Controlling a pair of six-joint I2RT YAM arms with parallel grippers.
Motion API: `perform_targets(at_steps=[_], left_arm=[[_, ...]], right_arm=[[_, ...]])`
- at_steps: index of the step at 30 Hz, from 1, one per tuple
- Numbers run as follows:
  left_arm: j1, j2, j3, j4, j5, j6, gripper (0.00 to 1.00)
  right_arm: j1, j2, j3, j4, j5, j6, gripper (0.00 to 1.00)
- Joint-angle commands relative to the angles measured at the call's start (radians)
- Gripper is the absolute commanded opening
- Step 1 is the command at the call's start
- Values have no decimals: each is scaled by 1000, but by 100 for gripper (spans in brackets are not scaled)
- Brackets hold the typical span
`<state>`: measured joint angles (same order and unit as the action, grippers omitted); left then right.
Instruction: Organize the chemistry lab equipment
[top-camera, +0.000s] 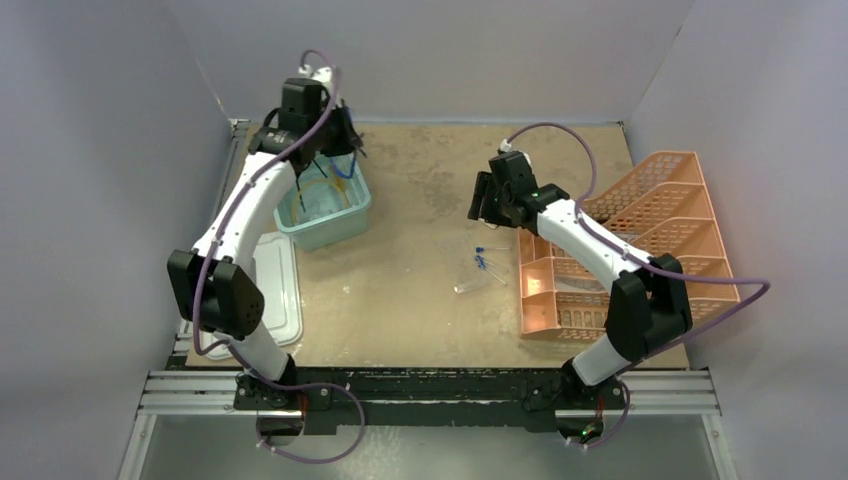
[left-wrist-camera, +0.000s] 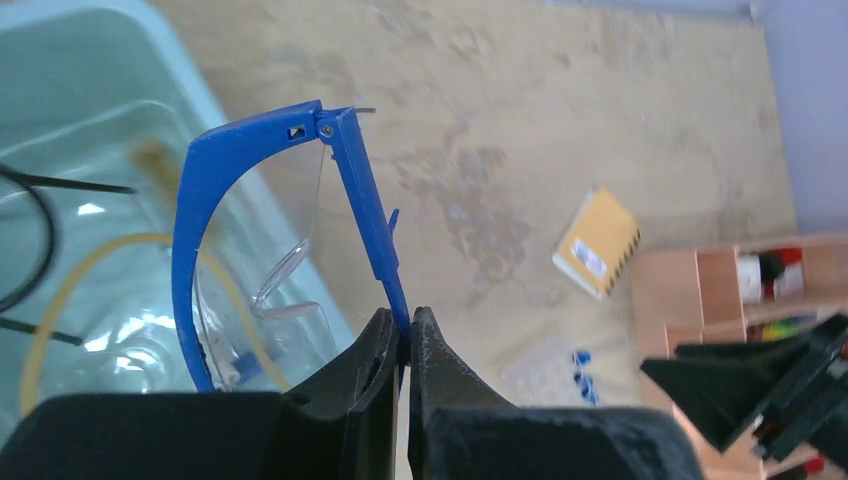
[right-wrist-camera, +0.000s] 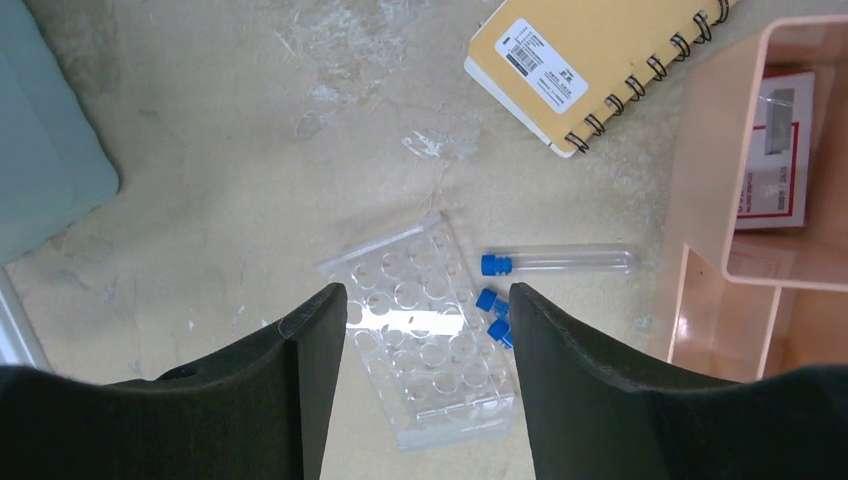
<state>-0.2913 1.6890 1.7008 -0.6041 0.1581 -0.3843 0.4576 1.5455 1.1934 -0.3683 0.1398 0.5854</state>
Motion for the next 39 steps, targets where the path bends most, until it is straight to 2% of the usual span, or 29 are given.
perform_targets(at_steps=[1,9,21,23,29,39], left_arm=[[95,-13,-49,124,25,-115,0],[175,116,-53,202,128,-221,0],[204,207,-100,205,73,-245,0],[213,201,-104,208,91,-252,0],[224,157,-72,245,292,-264,0],[288,109,-66,138,291,-201,0]], right_arm=[[-4,43,76,-29,-2,-31,62],[-6,123,150,-54,-16,-56,61],[-17,159,158,-56,-10,-64,61],[-18,159,158,-56,-8,-66,61],[-20,158,153,-52,-18,-63,61],[-20,165,148,-45,-58,-49,61]])
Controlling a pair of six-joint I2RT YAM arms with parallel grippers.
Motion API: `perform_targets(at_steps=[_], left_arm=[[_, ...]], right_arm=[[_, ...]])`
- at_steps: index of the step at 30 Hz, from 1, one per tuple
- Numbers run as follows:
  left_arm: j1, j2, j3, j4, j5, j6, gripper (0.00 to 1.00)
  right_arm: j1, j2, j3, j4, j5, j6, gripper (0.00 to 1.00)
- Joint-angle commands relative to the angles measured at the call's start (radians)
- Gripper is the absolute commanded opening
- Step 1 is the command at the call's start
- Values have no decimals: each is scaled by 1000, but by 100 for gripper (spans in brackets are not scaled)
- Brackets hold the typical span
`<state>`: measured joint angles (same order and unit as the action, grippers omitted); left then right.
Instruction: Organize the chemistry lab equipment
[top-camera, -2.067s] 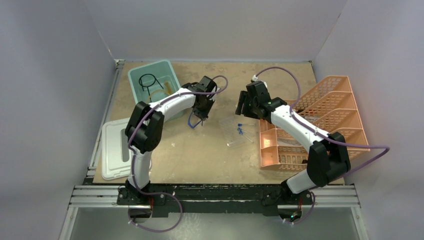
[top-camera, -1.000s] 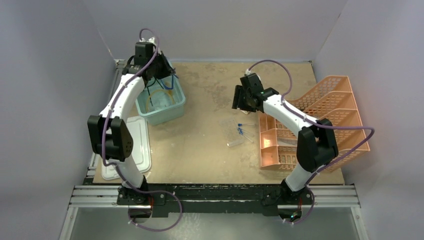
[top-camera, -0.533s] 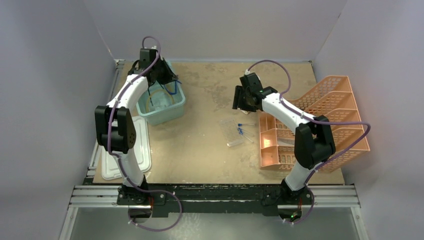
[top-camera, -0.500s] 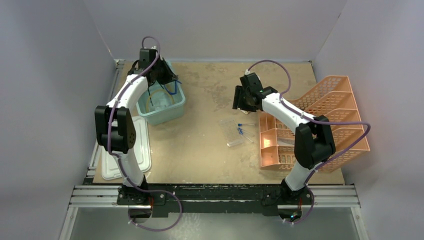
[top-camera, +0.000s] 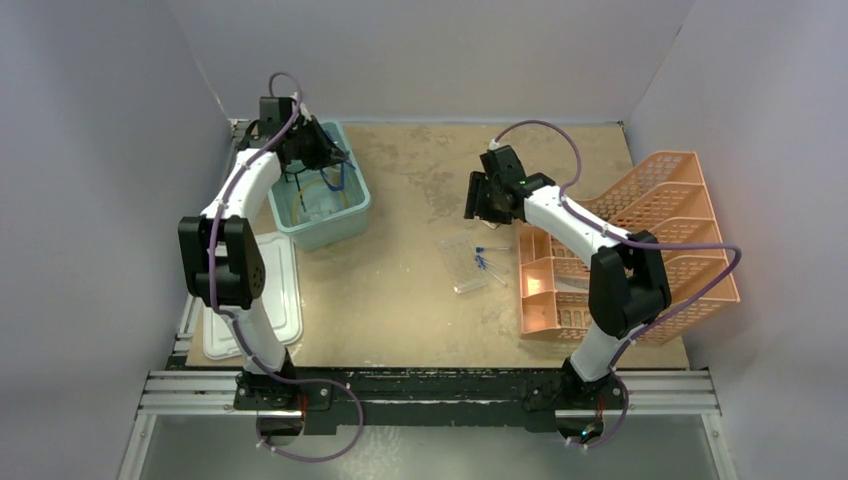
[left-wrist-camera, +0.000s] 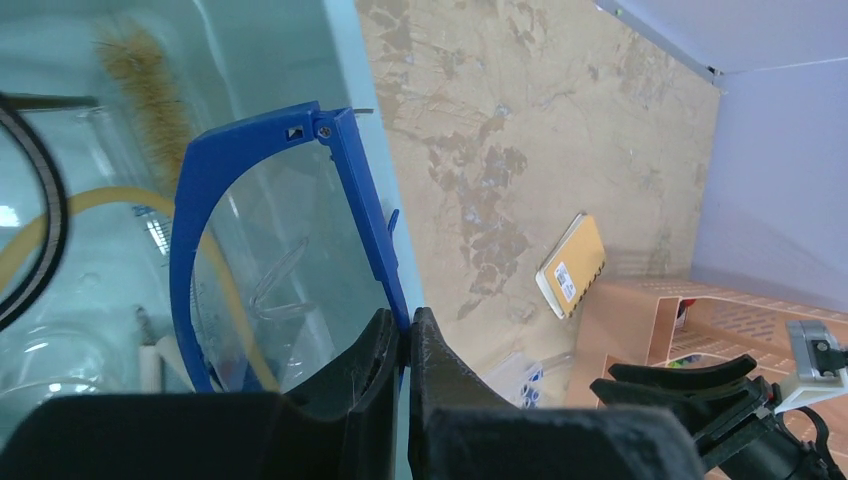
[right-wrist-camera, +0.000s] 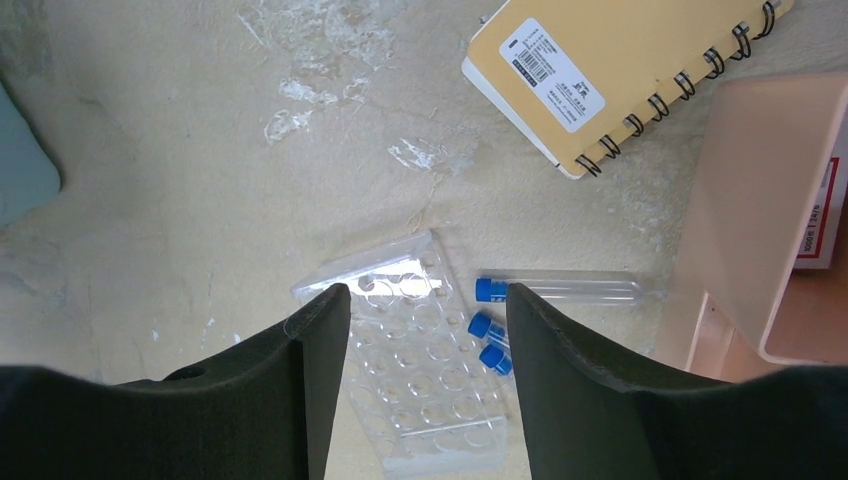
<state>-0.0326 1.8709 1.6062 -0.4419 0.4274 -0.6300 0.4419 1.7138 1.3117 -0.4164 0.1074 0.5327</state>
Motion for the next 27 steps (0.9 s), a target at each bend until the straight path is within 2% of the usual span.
perform_targets(at_steps=[1,9,13,27], left_arm=[[30,-76,20,-17,26,41,0],[28,-22,-6,0,51,42,0],[29,-4,-3,-15,-11,73,0],[-11,154,130,-59,-31,117,0]], right_arm=[[-5,0,31,2,-30,4,60],[-5,12,37,2,-35,2,60],[-4,15,37,2,-29,-3,60],[-6,44,65,-6,-20,-23,60]])
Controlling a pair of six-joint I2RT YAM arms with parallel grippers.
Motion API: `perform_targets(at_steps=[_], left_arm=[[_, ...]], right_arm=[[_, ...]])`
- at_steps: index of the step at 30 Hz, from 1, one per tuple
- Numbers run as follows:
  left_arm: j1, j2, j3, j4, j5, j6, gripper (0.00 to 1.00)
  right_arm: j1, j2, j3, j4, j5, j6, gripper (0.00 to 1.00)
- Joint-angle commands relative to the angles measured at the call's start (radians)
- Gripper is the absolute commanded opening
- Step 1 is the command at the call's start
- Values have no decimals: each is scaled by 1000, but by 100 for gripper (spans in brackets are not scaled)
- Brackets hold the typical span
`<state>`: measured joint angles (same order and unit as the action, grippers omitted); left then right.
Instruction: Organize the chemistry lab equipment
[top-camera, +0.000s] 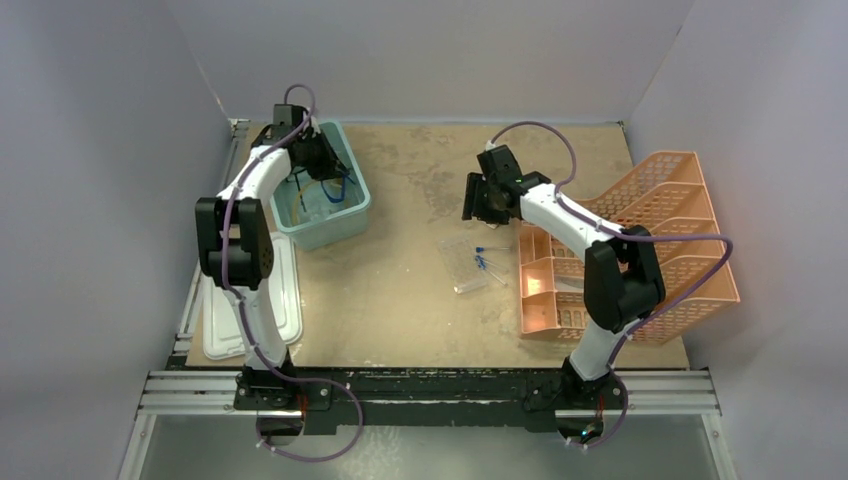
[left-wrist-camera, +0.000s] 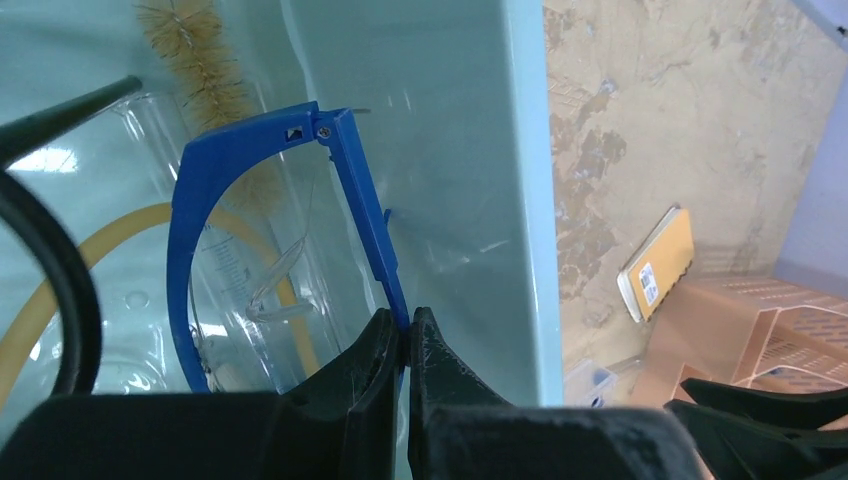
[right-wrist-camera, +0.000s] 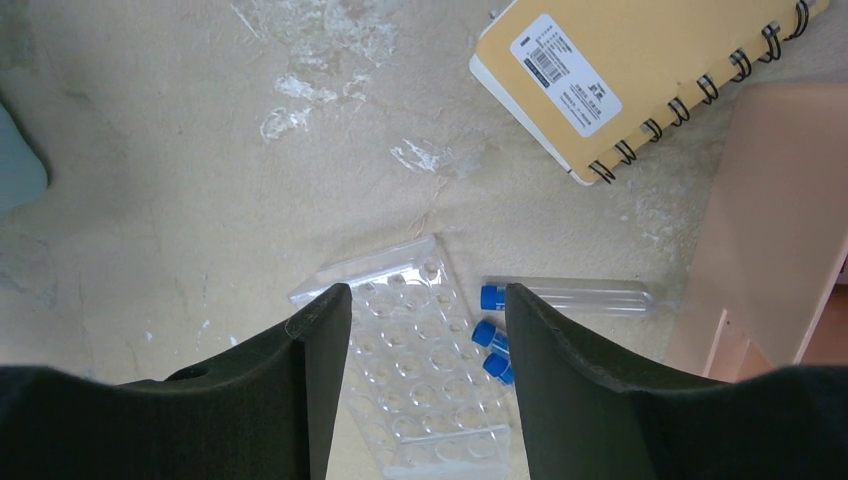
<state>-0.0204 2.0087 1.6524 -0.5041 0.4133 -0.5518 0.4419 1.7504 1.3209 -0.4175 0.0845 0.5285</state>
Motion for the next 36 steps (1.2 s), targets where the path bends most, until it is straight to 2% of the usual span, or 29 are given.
perform_targets(at_steps=[1,5,11,20,29,36], left_arm=[[-25,22,92,-4,-32,40,0],[-26,29,105,-26,-134,42,11],[-34,32,145,-82,-186,70,29],[-73,-106,170,-176,-299,80,40],[-197,-368,-15,-73,-368,90,46],[-292,-563,-235,54,-283,76,51]], right_arm=[[-7,10,57,-4,6,-21,60],[-7,12,61,-6,12,-24,60],[-9,-5,63,-2,22,-30,60],[-9,-56,45,-4,81,-44,61],[-11,-100,-39,-12,80,-119,61],[-12,-82,-111,3,15,-322,53]])
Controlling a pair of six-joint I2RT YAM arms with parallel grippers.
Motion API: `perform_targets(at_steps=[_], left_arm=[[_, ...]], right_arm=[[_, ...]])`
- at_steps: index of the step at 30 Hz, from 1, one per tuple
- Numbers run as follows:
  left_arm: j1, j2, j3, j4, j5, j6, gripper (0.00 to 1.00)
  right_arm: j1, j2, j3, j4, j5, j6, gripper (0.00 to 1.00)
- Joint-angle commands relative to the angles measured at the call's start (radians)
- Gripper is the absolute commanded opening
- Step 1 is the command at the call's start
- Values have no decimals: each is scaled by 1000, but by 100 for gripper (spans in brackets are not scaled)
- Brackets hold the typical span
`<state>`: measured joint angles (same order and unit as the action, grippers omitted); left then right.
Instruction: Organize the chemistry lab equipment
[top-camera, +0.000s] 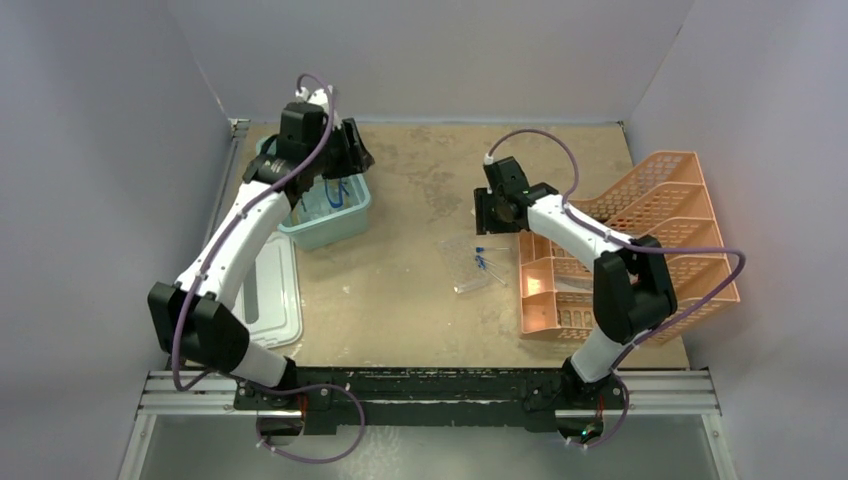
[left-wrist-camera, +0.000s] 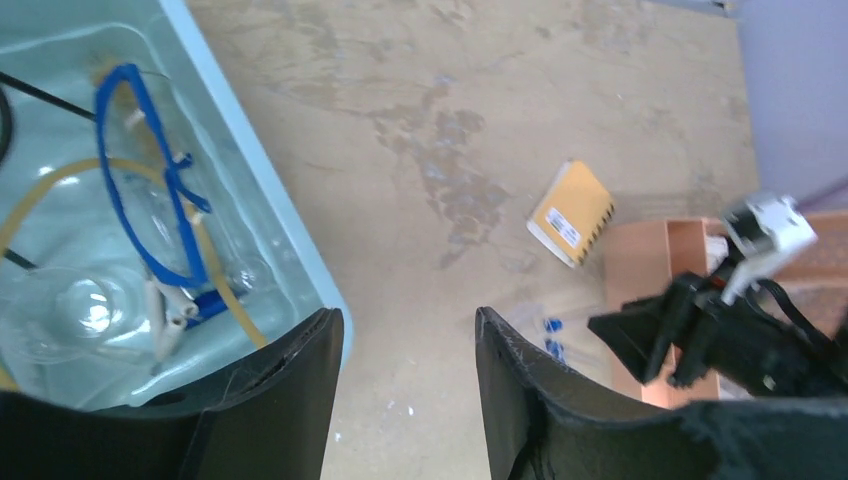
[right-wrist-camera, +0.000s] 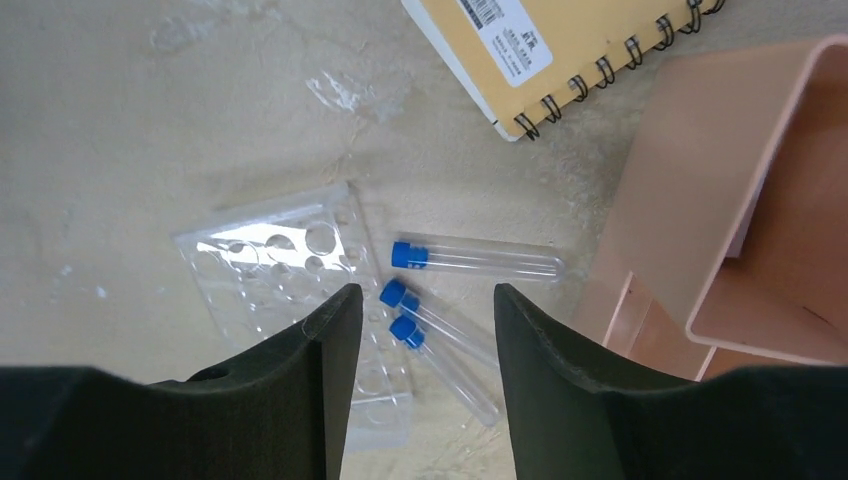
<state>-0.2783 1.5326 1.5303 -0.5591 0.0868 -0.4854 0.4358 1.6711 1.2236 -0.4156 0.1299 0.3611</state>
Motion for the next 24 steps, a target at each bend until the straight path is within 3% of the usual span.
perform_targets(at_steps=[1,4,12,18,24], left_arm=[[-43,-101,-139,119,65,24,52],[-61,-111,-158,93,128,46,52],[-171,-100,-201,134,113,11,52],[-186,-71,-178,129,110,8,52],[-187,-46,-154,124,110,4,52]], right_arm=[[-7,13,-6,-9,-19,-190,53],[-11,67,23,-47,24,-255,52],[-15,179,33,-58,52,-400,53],[-16,226,42,-46,90,-424,59],[-16,254,58,-55,-22,-415,56]])
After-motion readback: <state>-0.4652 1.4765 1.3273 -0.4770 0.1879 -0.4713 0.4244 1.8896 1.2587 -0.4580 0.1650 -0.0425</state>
